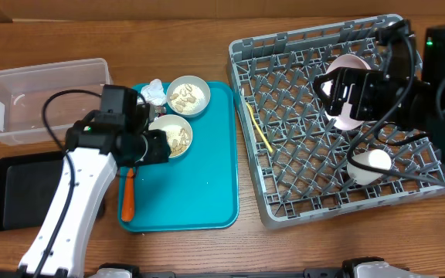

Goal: Sort waste into correct bins and load items into the dishwasher rack
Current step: 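Stand the pink plate upright in the rear of the dish rack, then lower the left gripper to the carrot on the tray and grasp it, then carry the carrot left and drop it onto the black tray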

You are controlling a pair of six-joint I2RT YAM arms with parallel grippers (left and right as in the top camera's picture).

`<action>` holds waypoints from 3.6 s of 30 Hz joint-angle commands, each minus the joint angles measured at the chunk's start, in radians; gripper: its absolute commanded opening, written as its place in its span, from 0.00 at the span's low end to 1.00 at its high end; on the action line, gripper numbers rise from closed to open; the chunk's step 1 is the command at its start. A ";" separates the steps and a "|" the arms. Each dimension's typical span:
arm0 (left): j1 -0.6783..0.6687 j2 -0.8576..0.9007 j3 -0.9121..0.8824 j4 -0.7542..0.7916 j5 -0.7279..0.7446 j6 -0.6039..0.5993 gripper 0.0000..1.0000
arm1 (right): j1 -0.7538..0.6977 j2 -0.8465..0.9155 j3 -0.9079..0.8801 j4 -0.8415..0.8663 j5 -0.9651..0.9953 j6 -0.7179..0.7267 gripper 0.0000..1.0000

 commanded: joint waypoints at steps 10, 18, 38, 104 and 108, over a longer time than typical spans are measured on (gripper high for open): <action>-0.113 0.077 -0.001 0.018 -0.143 0.024 0.52 | 0.004 0.014 -0.002 -0.051 -0.064 0.006 0.96; -0.018 0.077 -0.001 -0.039 -0.154 -0.025 0.53 | 0.004 0.014 -0.004 -0.067 -0.064 0.006 0.96; 0.056 0.077 -0.003 -0.197 -0.323 -0.236 0.55 | 0.004 0.023 -0.040 -0.071 -0.063 0.004 0.95; 0.103 -0.038 -0.056 -0.134 -0.465 -0.232 0.06 | 0.004 0.023 -0.040 -0.156 0.004 0.010 0.90; 0.154 -0.051 -0.057 -0.154 -0.474 -0.304 0.04 | 0.004 0.023 -0.040 -0.157 0.004 0.010 0.90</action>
